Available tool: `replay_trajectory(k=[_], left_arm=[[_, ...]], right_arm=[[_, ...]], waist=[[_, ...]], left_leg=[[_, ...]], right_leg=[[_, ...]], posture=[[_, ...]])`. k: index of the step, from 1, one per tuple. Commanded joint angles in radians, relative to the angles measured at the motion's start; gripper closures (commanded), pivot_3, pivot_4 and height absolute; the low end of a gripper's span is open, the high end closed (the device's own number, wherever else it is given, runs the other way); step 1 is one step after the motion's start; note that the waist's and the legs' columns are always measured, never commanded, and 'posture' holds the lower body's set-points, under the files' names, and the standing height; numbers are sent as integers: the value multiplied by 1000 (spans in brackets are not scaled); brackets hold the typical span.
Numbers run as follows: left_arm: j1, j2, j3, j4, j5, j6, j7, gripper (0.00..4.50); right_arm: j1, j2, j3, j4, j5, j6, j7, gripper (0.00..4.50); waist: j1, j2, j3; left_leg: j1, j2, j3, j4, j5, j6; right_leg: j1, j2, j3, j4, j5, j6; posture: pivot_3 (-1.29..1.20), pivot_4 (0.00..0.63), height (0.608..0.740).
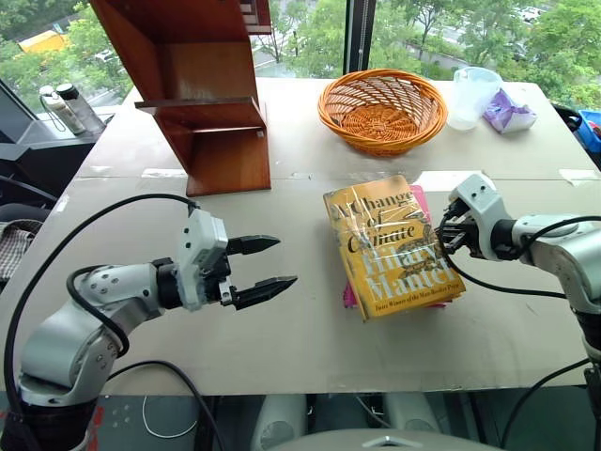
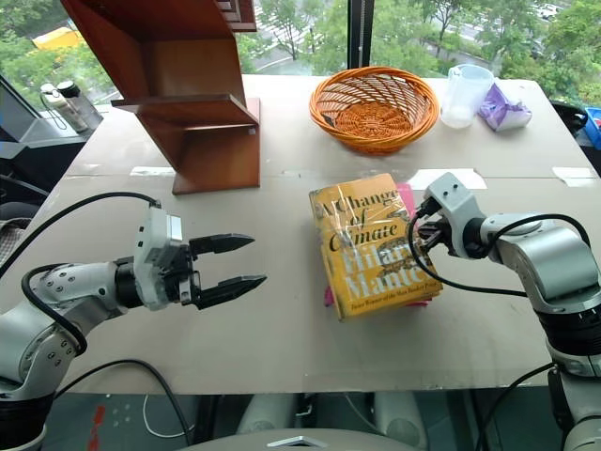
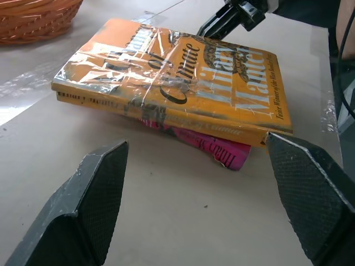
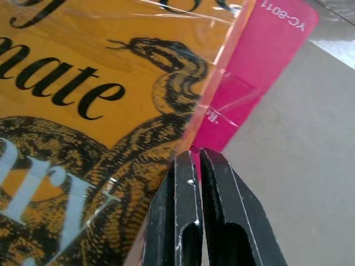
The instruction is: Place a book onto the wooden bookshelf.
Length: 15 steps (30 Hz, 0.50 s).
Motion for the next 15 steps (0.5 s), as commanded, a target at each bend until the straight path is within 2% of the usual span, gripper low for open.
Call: replay_trajectory(k=[1,8,12,14,15], left_arm=[[20,11,42,-50,-9,-14,2,422],[44,11,52,-60,-8,-9,14,422],[35,-3,27,-43,-7,21,51,422],[30,12,-21,-15,59,12,60,422],[21,10,-33,1,48,36,64,422]], right_arm=[[-23,8,2,-25,11,-19,1,4478],[-27,24,19,-20,8,-45,-4,4478],[85,-45,-93,-75,16,-197,57,4478],[215,-121,-217,-134,36,-381,194,4478],[291,-137,-304,-159,50,-430,237,4478]], waist=[[1,0,0],[-2,0,0],[4,0,0],[18,0,0],[20,0,0]], left_leg=[[0,0,0,0,0,0],[-1,0,-1,0,0,0],[-1,0,-1,0,0,0],[-4,-1,-3,0,0,0],[-5,-1,-3,0,0,0]], right_leg=[[0,0,0,0,0,0],[0,-1,-2,0,0,0],[0,-1,-2,0,0,0],[-2,-2,-5,-1,0,0],[-2,-2,-5,-1,0,0]], posture=[[0,150,733],[0,150,733],[0,150,733],[0,150,733],[0,150,733]])
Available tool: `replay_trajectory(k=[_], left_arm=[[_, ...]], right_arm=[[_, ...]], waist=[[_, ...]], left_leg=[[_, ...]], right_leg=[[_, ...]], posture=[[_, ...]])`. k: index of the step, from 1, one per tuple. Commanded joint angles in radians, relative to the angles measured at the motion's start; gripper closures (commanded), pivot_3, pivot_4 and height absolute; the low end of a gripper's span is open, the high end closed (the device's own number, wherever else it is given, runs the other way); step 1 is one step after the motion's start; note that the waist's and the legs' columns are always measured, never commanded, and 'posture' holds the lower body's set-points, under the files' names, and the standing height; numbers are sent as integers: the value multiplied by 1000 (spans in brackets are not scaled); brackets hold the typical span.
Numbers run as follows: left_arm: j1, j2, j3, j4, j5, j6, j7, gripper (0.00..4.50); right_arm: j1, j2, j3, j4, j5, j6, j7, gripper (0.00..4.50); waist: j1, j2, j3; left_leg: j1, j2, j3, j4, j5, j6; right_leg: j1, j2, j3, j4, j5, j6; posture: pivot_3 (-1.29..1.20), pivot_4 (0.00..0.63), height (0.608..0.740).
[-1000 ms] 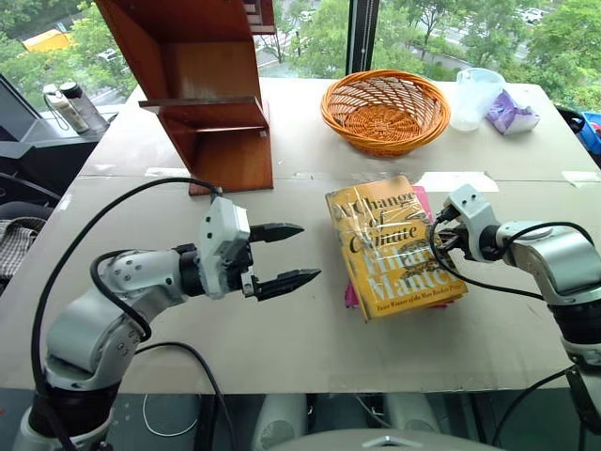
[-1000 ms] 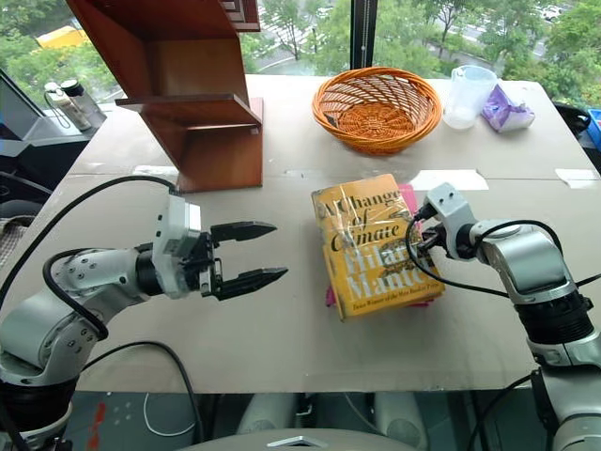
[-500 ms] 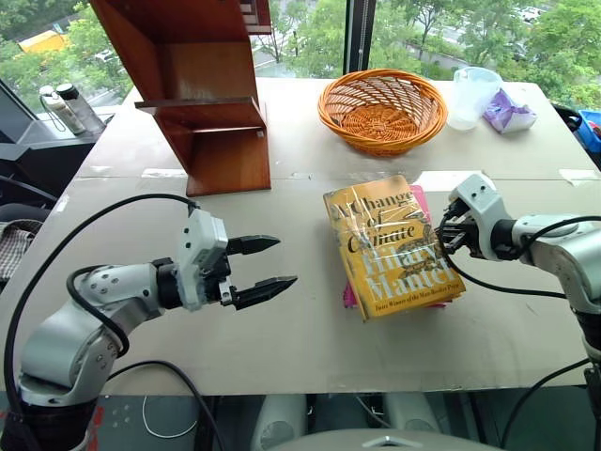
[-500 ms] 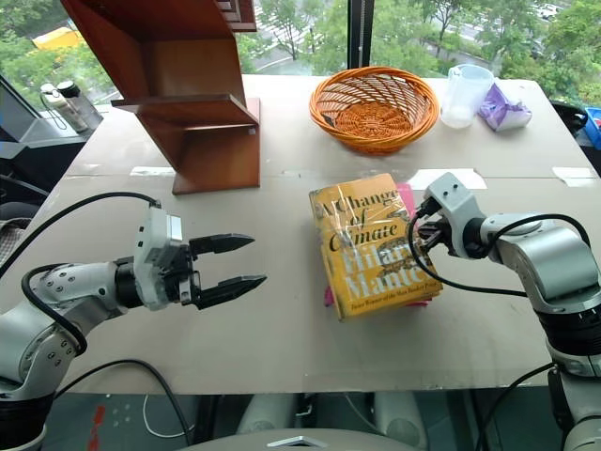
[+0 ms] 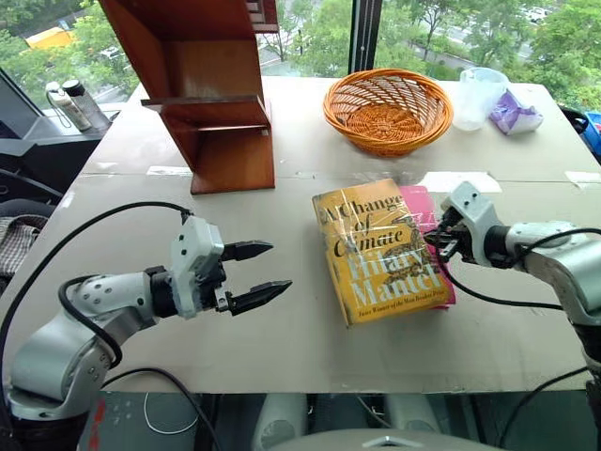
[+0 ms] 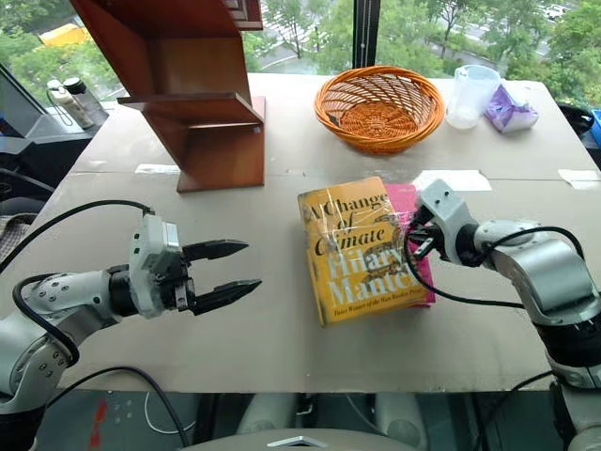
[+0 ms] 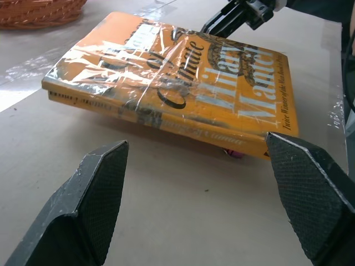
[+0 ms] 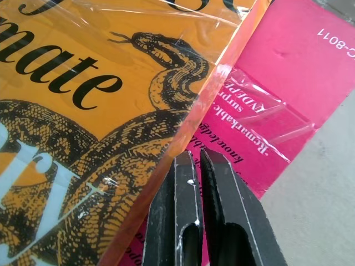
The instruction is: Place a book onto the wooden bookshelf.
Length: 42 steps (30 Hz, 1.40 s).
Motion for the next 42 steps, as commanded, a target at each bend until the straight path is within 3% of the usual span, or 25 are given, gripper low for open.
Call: replay_trajectory(k=[1,3,6,10,11,19,23,28,33,37,38,42], left_arm=[[-32,1,-56,45,7,61,29,422],[-66,-6,-70,69,-44,147,53,422],[-116,-13,-90,109,-98,269,86,422],[-204,-50,-89,186,-194,415,124,422],[-219,-59,-88,198,-205,434,132,422],[-398,-162,-58,411,-381,783,267,422],[-505,-313,0,582,-437,956,384,422],[-599,-480,78,724,-424,1003,485,422],[-647,-589,88,826,-363,929,526,422],[-653,-623,103,842,-367,924,521,1637],[-652,-623,103,838,-368,926,517,2250],[-651,-605,160,849,-396,953,514,3994]], right_arm=[[243,-76,-361,-135,74,-259,222,3981],[370,-63,-530,-157,123,-317,294,3400],[457,-64,-662,-142,198,-377,382,2173],[479,-108,-731,-90,300,-381,480,259],[479,-119,-738,-77,318,-379,494,56],[421,-197,-730,24,394,-418,582,56],[418,-192,-719,17,414,-432,577,56],[461,-178,-719,-42,423,-431,549,56],[523,-170,-765,-107,443,-413,522,56],[558,-170,-790,-143,462,-395,494,0],[560,-171,-791,-150,467,-392,487,0],[565,-163,-780,-168,482,-392,458,0]], waist=[[15,0,0],[23,0,0],[19,0,0],[0,-1,0],[0,-1,0],[6,-2,1],[9,-2,1],[7,-3,1],[5,-3,1],[5,-3,1],[5,-3,1],[5,-3,1]], left_leg=[[-2,0,1,0,0,0],[-4,0,-3,1,0,0],[-4,1,-2,1,0,0],[1,1,-2,2,0,0],[5,2,-2,2,0,0],[10,1,-2,1,0,0],[10,1,-2,1,0,0],[10,0,-3,1,0,0],[10,0,-2,1,0,0],[10,0,-2,1,0,0],[10,0,-2,1,0,0],[10,0,-3,1,0,0]], right_leg=[[-3,0,1,0,0,0],[-2,2,-1,0,1,3],[-2,3,0,0,1,5],[1,4,1,2,-2,5],[4,4,1,2,-2,5],[10,3,2,1,-2,3],[10,3,2,1,-2,3],[11,3,1,1,0,2],[11,3,2,1,1,2],[11,3,2,2,1,1],[11,3,2,1,0,1],[11,3,2,2,0,0]], posture=[[0,150,733],[0,150,733],[0,150,733],[0,150,733],[0,150,733],[0,150,733],[0,150,733],[0,150,733],[0,150,733],[0,150,733],[0,150,733],[0,150,733]])
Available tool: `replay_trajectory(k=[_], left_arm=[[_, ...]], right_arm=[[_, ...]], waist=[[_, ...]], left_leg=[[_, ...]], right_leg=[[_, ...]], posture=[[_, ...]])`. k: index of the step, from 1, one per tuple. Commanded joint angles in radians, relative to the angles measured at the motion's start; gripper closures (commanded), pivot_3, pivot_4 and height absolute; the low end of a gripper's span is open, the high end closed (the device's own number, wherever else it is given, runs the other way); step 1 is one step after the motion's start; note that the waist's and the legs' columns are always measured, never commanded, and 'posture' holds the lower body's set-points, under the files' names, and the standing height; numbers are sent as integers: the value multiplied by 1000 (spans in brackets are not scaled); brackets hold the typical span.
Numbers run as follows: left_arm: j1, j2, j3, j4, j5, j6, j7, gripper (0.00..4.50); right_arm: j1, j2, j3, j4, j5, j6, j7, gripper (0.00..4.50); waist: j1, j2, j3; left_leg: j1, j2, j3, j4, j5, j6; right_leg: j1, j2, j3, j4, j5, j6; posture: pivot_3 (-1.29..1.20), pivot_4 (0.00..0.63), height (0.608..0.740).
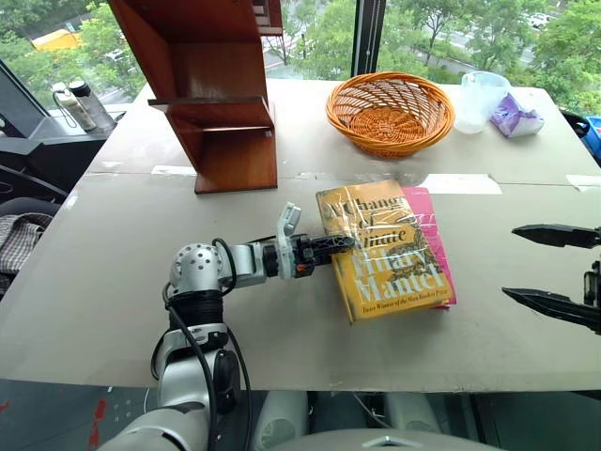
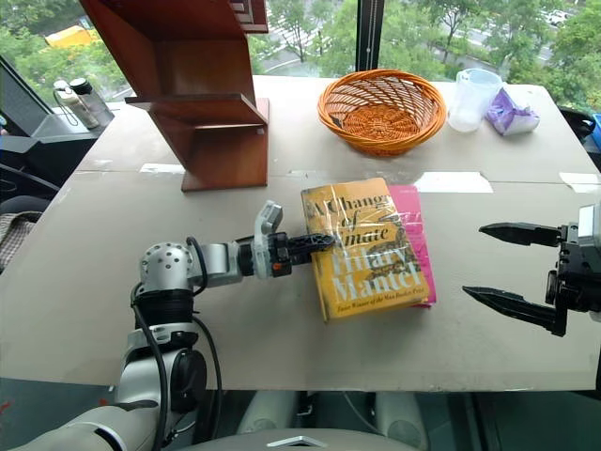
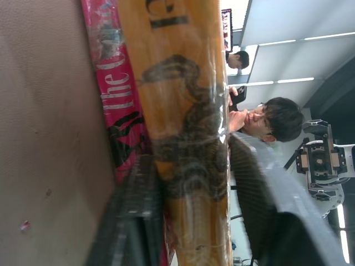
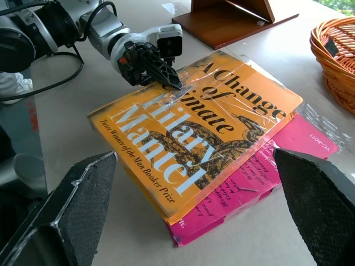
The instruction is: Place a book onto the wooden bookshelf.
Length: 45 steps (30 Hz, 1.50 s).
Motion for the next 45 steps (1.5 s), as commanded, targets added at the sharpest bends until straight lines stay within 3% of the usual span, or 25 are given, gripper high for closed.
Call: replay_trajectory(k=[1,8,11,13,15,17,22,28,33,45], left_arm=[[-9,20,81,1,-45,29,-8,4195],[-26,158,157,-194,-186,73,6,4310],[-102,276,104,-369,-149,17,-14,4310],[-248,337,78,-404,-154,0,-6,4310],[-378,443,-40,-489,-70,-80,-84,4310],[-521,492,-106,-472,11,-160,-105,4310],[-717,730,-485,-539,501,-701,-414,4310],[-750,832,-667,-350,986,-1257,-549,4310],[-818,870,-728,-169,1250,-1349,-581,4310],[-769,774,-829,158,1563,-1412,-645,4310]], right_arm=[[-2,8,-24,-29,28,-3,-30,0],[-42,44,42,-3,41,-32,-68,0],[-96,56,89,31,40,-49,-78,0],[-151,64,132,69,34,-65,-85,0],[-209,73,177,110,22,-85,-88,0],[-262,80,212,149,15,-103,-82,0],[-367,85,279,256,-35,-165,-57,0],[-451,98,288,314,-49,-209,-75,0],[-505,109,253,326,-20,-224,-108,0],[-543,209,211,248,83,-215,-231,0]], waist=[[-1,0,0],[-1,-1,0],[0,-4,2],[7,-5,3],[8,-5,3],[6,-4,3],[-2,-2,2],[-1,1,4],[0,0,5],[2,1,5]], left_leg=[[0,0,0,0,0,0],[0,0,0,0,0,0],[0,0,0,0,0,0],[-1,0,-1,0,0,0],[-2,-3,-2,1,0,0],[-1,-5,0,0,0,0],[-1,-11,1,-3,1,-2],[-1,-10,1,-4,0,0],[-3,-10,1,-2,0,1],[-16,-9,0,4,1,-1]], right_leg=[[0,0,0,0,0,0],[0,-1,0,0,0,0],[0,-5,0,0,0,0],[0,-5,-1,0,0,0],[0,-5,-3,0,0,0],[0,-6,-2,-1,0,0],[-1,-6,1,-2,-2,3],[-2,-5,1,-1,-2,3],[-2,-5,1,-1,-2,4],[-12,-6,-4,1,0,10]], posture=[[0,150,733],[0,150,733],[0,150,733],[0,150,733],[0,150,733],[0,150,733],[0,150,733],[0,150,733],[0,150,733],[0,150,733]])
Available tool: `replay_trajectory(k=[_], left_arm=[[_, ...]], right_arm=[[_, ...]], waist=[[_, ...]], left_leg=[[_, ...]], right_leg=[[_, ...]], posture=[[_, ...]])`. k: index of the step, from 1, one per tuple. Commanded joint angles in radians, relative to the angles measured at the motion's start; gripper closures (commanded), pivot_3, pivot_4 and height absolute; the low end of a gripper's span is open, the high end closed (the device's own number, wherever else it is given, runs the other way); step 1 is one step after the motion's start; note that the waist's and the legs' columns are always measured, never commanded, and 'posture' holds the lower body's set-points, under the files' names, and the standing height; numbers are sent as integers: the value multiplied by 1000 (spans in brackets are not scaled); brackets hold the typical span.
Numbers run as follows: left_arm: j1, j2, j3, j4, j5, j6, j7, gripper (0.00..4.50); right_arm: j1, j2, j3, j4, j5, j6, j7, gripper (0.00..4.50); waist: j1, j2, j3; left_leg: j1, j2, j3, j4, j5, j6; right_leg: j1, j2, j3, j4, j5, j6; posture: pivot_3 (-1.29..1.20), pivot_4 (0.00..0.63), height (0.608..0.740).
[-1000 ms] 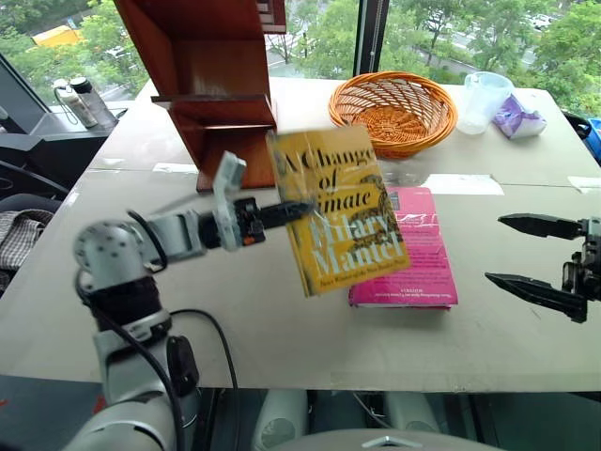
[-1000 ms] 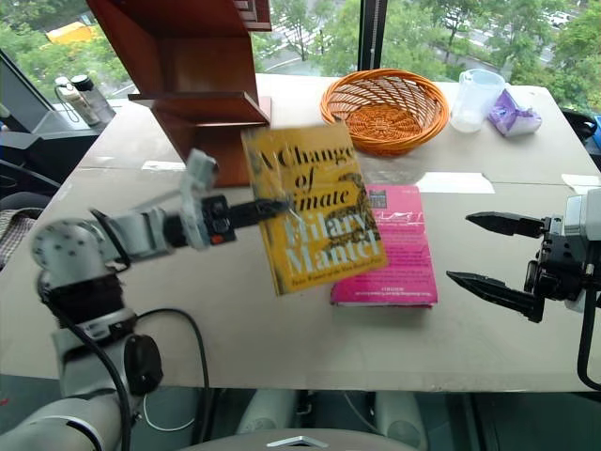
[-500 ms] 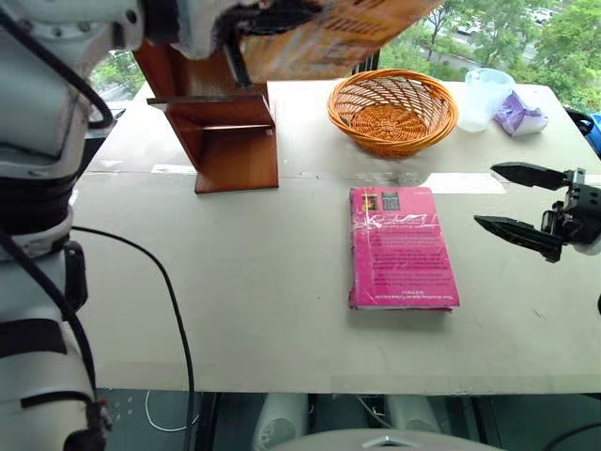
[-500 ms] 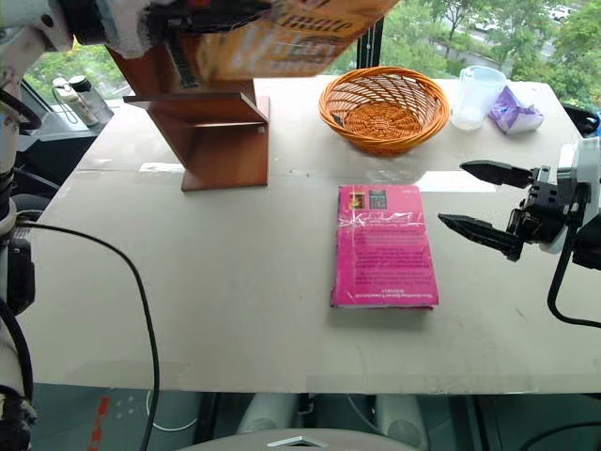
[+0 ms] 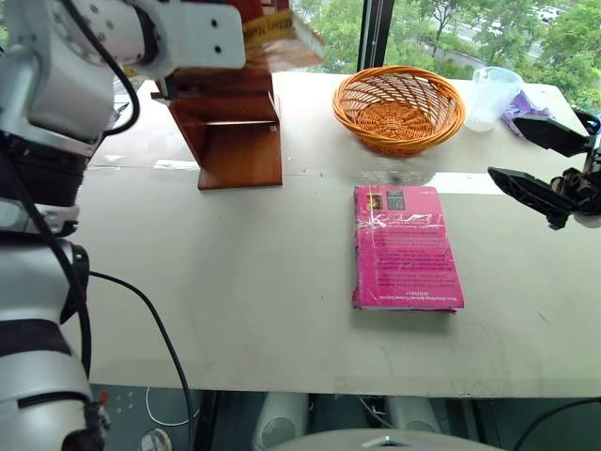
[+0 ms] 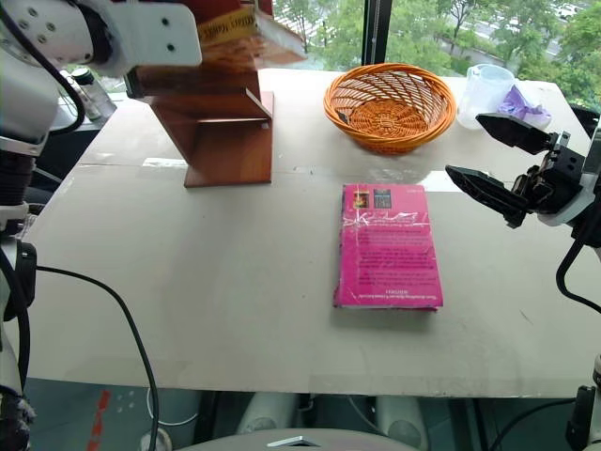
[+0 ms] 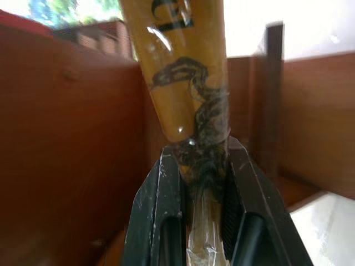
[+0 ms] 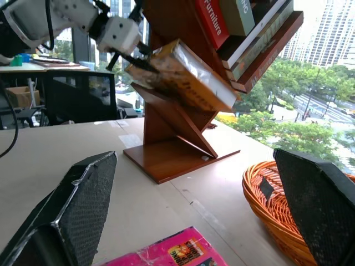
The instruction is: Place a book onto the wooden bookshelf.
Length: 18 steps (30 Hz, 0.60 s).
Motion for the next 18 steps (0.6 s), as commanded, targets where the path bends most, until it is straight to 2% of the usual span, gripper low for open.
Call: replay_trajectory(k=[1,7,8,13,14,16,18], left_arm=[[-30,-7,-13,126,95,-23,-9,4310],[-95,-71,-47,285,181,-90,-20,4310],[-96,-75,-40,285,174,-88,-47,3282],[-114,-78,83,166,69,-11,-144,941],[-110,-85,137,104,9,94,-197,389],[-83,-73,213,-16,-79,242,-292,389],[-43,-42,333,-173,-222,481,-387,389]], right_arm=[[9,0,-69,-76,53,-7,-39,0],[66,12,-83,-162,80,-4,-99,0],[78,13,-89,-180,84,-5,-111,0],[110,7,-125,-238,138,7,-172,0],[113,4,-127,-245,144,10,-180,0],[122,0,-135,-258,156,12,-191,0],[132,3,-137,-269,167,16,-205,0]], waist=[[-3,0,0],[-9,1,-1],[-12,1,-1],[-21,0,0],[-21,0,0],[-21,0,0],[-24,0,0]], left_leg=[[1,0,0,0,0,0],[10,0,1,1,-2,3],[12,0,1,1,-1,3],[12,5,1,1,-1,2],[10,5,1,2,-1,2],[-2,5,0,8,-1,2],[-4,5,1,11,-1,1]], right_leg=[[0,0,1,1,0,0],[0,1,5,14,-3,3],[1,1,7,16,-3,3],[0,4,9,17,-3,0],[-1,4,9,17,-2,1],[-9,4,8,17,0,-2],[-11,3,8,17,-1,0]], posture=[[0,150,733],[0,150,733],[0,150,733],[0,150,733],[0,150,733],[0,150,733],[0,150,733]])
